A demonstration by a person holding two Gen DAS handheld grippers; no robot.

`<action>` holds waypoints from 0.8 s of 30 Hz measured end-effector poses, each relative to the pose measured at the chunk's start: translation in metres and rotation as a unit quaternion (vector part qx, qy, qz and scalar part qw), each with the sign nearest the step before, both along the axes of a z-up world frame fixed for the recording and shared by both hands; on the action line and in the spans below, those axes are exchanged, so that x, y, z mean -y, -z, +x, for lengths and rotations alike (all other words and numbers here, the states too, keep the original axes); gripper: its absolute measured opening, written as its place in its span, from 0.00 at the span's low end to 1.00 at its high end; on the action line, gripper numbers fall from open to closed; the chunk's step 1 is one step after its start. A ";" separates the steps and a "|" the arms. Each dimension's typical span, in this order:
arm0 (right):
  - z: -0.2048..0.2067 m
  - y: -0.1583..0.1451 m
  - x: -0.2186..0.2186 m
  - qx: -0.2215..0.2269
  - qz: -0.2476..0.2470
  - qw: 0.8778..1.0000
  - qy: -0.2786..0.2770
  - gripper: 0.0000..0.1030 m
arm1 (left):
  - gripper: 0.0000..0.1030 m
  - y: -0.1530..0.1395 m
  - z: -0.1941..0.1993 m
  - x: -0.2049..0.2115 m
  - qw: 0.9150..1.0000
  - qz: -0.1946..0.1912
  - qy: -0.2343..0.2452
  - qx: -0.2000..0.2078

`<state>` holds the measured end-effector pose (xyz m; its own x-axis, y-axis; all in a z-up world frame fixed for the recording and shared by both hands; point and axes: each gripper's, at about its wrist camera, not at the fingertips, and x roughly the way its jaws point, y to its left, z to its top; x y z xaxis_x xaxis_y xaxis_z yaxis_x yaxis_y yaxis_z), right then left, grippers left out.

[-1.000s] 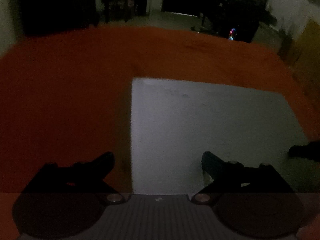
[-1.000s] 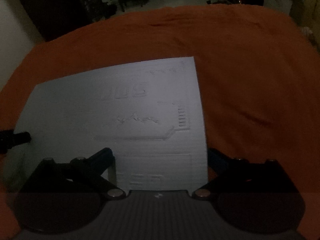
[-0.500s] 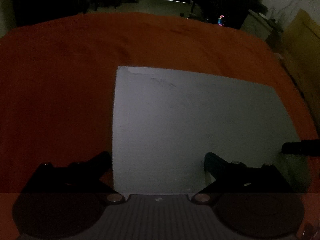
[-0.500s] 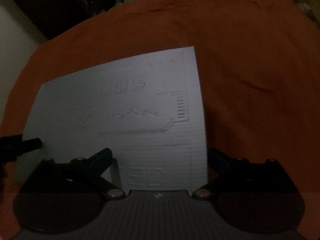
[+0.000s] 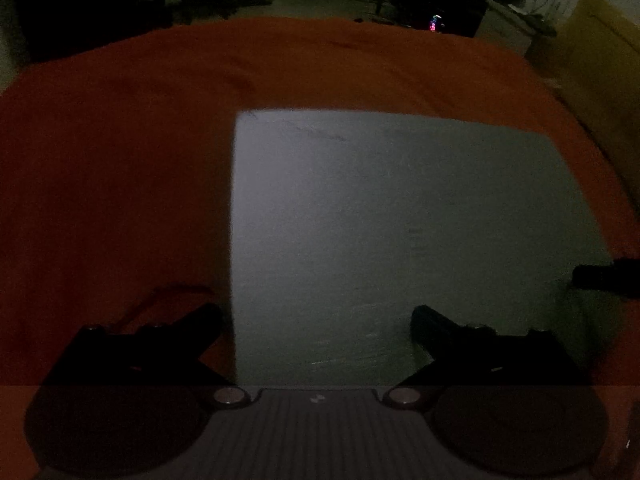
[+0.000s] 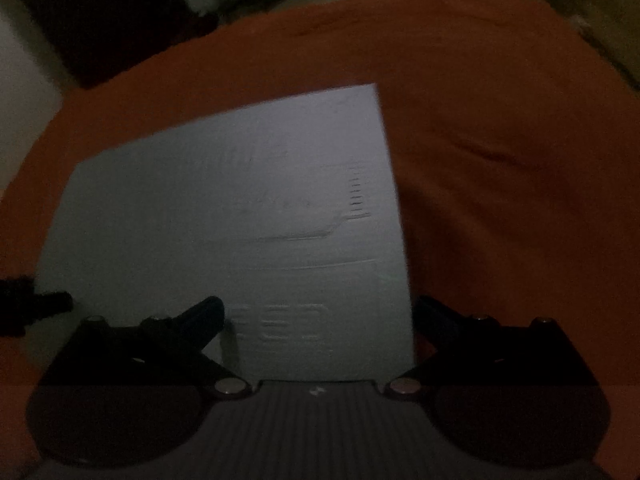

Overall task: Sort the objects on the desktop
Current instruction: 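Lift the white sheet with both tools and carry it over the box, then lower the sheet onto the box opening and open both tools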

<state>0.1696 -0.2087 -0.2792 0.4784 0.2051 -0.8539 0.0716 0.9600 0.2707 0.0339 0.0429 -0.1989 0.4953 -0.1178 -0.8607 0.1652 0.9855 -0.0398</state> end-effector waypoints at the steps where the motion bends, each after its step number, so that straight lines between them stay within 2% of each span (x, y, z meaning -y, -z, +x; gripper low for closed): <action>1: -0.001 -0.002 0.001 0.004 0.004 1.000 0.011 1.00 | 0.99 -0.004 -0.003 -0.001 1.000 0.001 -0.007 0.011; 4: -0.010 -0.015 0.005 0.021 0.004 0.999 0.034 1.00 | 0.99 -0.014 -0.006 0.000 0.999 -0.007 -0.027 0.025; 7: -0.006 -0.032 -0.004 0.032 -0.021 0.998 0.050 1.00 | 0.99 -0.030 0.004 0.010 0.999 0.004 -0.042 0.005; 10: 0.016 -0.056 -0.019 0.019 -0.033 0.999 0.005 1.00 | 1.00 -0.059 0.013 0.023 0.998 0.014 -0.049 -0.021; 13: 0.045 -0.088 -0.023 -0.022 -0.012 1.000 -0.004 1.00 | 1.00 -0.094 0.009 0.036 0.999 0.036 -0.018 -0.032; 16: 0.065 -0.120 -0.026 -0.039 -0.019 0.999 0.020 1.00 | 1.00 -0.128 0.001 0.048 0.997 0.071 -0.021 -0.013; 18: 0.067 -0.142 -0.039 -0.025 -0.053 0.998 0.014 1.00 | 1.00 -0.155 -0.010 0.053 0.997 0.075 -0.023 0.009; 21: 0.050 -0.172 -0.054 0.014 -0.079 0.997 0.009 1.00 | 1.00 -0.184 -0.035 0.052 0.996 0.071 -0.044 0.025; 24: 0.013 -0.196 -0.062 0.027 -0.066 0.997 0.027 1.00 | 1.00 -0.203 -0.072 0.047 0.996 0.046 -0.071 0.022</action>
<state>0.1828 -0.1463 -0.0827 0.5309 0.0649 -0.8449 0.1124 0.9829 0.1461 -0.0379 -0.0044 0.0042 0.5385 0.0344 -0.8419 0.0233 0.9982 0.0557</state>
